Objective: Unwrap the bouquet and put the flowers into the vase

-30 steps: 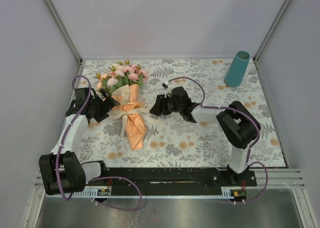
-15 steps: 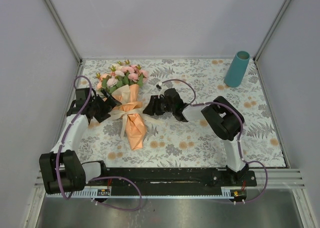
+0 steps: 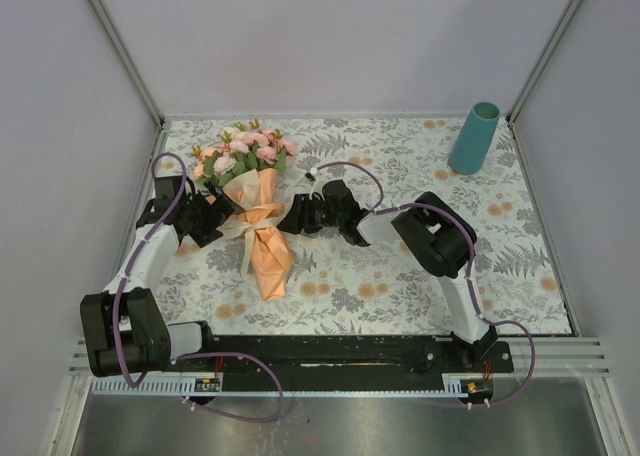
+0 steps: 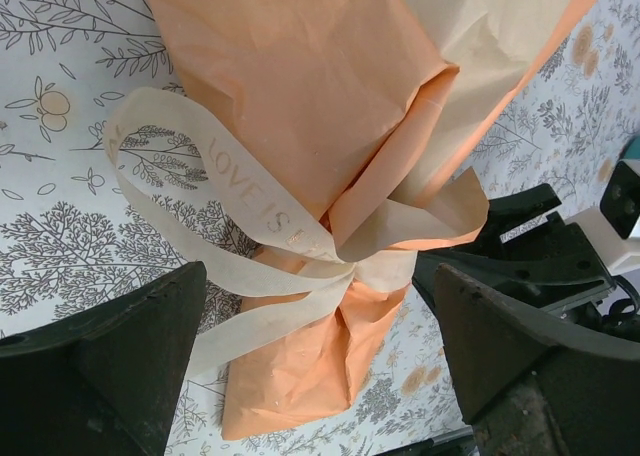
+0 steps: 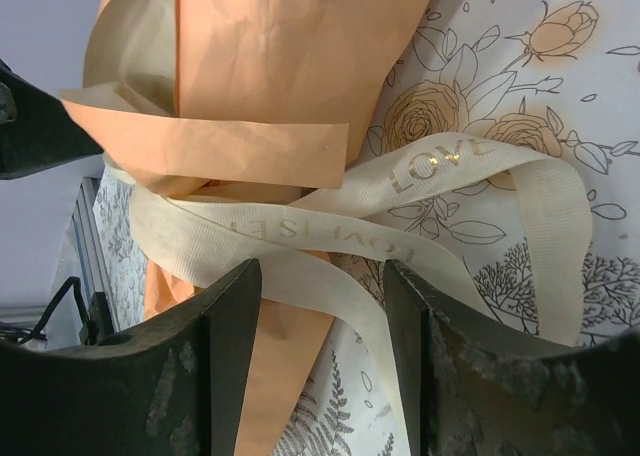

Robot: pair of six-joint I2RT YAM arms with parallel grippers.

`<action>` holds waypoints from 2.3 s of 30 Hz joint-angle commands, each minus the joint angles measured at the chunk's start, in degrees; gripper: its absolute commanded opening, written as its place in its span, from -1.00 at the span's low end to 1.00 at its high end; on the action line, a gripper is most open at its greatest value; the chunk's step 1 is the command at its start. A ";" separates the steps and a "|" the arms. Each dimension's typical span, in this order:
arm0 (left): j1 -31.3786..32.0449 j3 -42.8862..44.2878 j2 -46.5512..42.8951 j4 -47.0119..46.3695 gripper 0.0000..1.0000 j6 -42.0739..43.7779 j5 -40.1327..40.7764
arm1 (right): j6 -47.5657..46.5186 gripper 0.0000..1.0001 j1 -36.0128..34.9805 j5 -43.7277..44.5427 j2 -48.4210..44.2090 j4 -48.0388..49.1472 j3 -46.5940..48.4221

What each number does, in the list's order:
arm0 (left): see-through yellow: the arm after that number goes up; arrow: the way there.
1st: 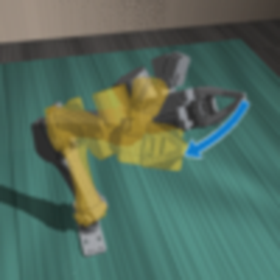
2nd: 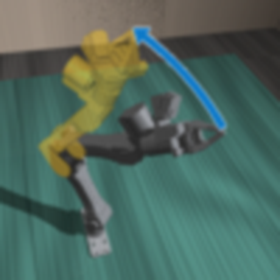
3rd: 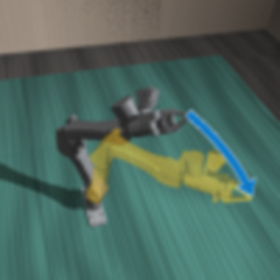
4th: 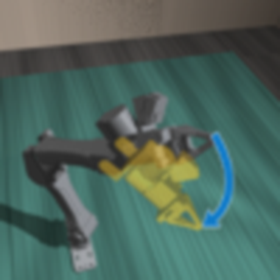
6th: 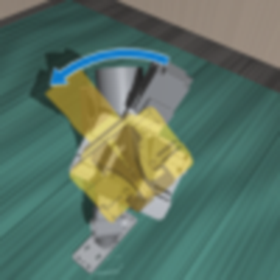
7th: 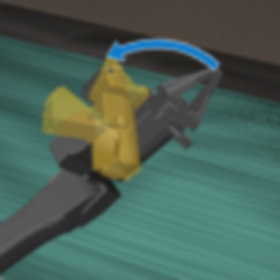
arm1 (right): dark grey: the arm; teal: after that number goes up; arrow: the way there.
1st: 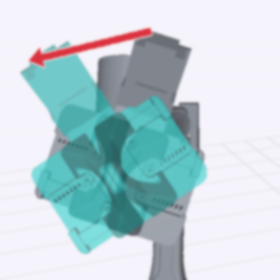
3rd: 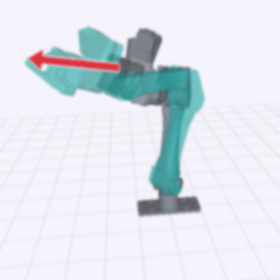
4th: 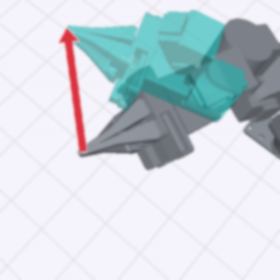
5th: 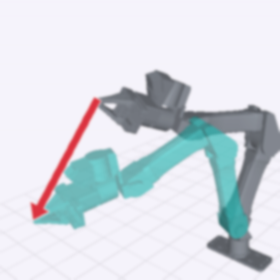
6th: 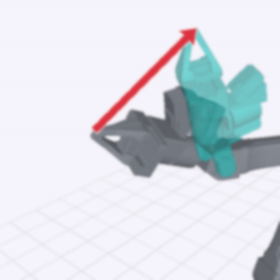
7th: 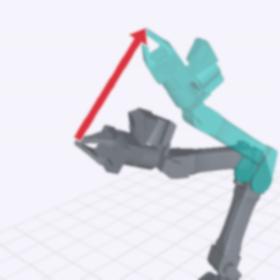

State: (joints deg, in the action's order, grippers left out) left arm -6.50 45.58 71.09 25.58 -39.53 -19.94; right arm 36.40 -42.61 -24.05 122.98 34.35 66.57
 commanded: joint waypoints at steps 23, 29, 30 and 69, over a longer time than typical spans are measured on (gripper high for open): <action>0.00 0.12 0.01 -2.12 0.94 -0.20 -0.89 | 2.62 -0.21 -4.15 -1.27 -7.03 9.60 -9.34; 0.00 0.30 0.45 -1.50 0.93 -0.73 0.34 | 0.69 -0.80 -4.50 2.08 -11.62 7.67 -11.19; 0.09 0.21 0.63 -1.41 0.93 -0.81 0.78 | 0.51 -0.90 -4.59 2.17 -11.79 7.49 -11.02; 0.09 6.36 9.68 -0.27 0.48 1.91 -2.21 | 11.15 -1.00 -8.45 0.05 -18.83 11.72 -12.07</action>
State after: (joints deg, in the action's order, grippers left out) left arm -6.50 49.19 80.68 25.87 -39.42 -22.98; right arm 49.32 -50.89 -24.51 107.90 46.85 54.68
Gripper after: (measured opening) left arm 0.746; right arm 0.020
